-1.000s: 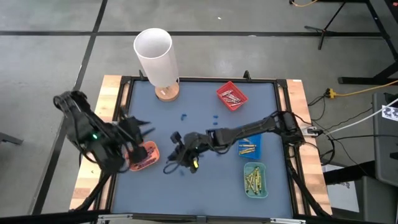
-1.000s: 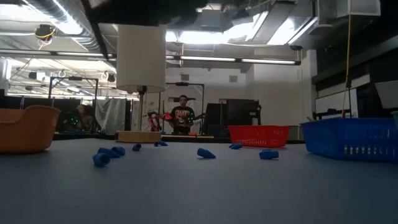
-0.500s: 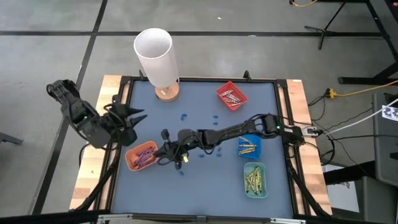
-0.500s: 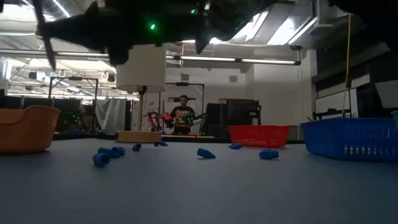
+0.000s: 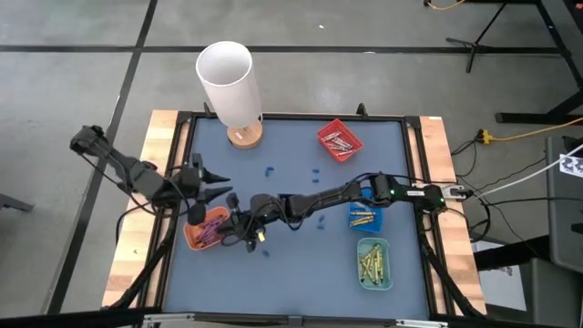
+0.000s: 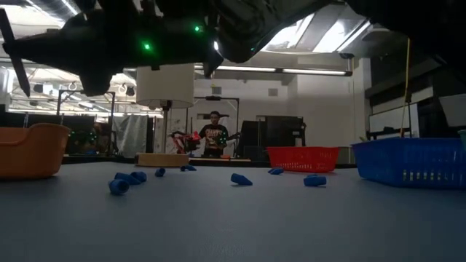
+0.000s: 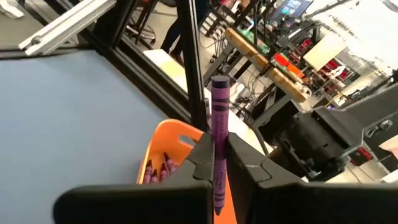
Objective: Sort crayons
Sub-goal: Put the violet crayon into the orange bin, then return to Home Position
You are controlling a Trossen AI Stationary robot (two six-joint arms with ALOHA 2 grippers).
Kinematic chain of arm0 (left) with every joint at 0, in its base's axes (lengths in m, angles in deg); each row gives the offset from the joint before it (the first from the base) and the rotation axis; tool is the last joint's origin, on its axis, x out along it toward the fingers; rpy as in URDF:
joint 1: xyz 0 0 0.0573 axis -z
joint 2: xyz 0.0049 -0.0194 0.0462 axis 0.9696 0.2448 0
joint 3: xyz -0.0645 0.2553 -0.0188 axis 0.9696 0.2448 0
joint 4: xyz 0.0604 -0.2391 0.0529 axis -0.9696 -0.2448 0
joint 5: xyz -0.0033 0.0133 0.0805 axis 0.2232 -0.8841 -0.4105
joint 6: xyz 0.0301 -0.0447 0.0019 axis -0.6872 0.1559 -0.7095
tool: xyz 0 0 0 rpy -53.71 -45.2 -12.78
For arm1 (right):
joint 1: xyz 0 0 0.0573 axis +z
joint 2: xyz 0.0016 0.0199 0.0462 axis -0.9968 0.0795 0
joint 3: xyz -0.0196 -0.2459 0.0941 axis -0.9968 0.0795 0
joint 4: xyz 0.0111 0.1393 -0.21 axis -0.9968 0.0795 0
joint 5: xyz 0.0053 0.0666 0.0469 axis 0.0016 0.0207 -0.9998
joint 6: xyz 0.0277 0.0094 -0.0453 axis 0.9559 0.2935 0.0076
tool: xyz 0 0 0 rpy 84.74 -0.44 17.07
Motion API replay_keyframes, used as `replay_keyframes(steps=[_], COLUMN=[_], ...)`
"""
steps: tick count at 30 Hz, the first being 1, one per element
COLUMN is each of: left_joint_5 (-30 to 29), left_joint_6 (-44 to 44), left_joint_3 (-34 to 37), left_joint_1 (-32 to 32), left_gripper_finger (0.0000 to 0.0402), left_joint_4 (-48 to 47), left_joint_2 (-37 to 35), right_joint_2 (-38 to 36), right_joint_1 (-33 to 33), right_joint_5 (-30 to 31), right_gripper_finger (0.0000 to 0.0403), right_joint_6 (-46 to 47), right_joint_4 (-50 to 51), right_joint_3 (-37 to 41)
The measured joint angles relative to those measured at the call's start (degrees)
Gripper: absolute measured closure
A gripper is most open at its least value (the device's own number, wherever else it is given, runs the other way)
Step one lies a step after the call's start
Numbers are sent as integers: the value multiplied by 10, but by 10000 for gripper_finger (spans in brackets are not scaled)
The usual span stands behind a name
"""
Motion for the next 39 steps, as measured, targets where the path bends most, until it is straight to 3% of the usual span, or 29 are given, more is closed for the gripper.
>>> replay_keyframes(steps=[7,16,23,29,33,39], left_joint_5=[173,362,378,373,369,364], left_joint_6=[-106,-116,-113,-113,-116,-116], left_joint_3=[85,121,187,246,285,340], left_joint_1=[-109,-258,-290,-290,-290,-290], left_gripper_finger=[300,300,300,300,300,300], left_joint_4=[161,162,158,168,179,183], left_joint_2=[-34,-112,-198,-269,-306,-348], right_joint_2=[0,0,0,-11,-52,-136], right_joint_1=[0,0,0,4,7,8], right_joint_5=[1,1,2,71,88,88], right_gripper_finger=[379,297,262,261,260,260], right_joint_6=[0,0,0,0,0,37], right_joint_4=[7,11,11,25,93,280], right_joint_3=[0,0,0,1,0,1])
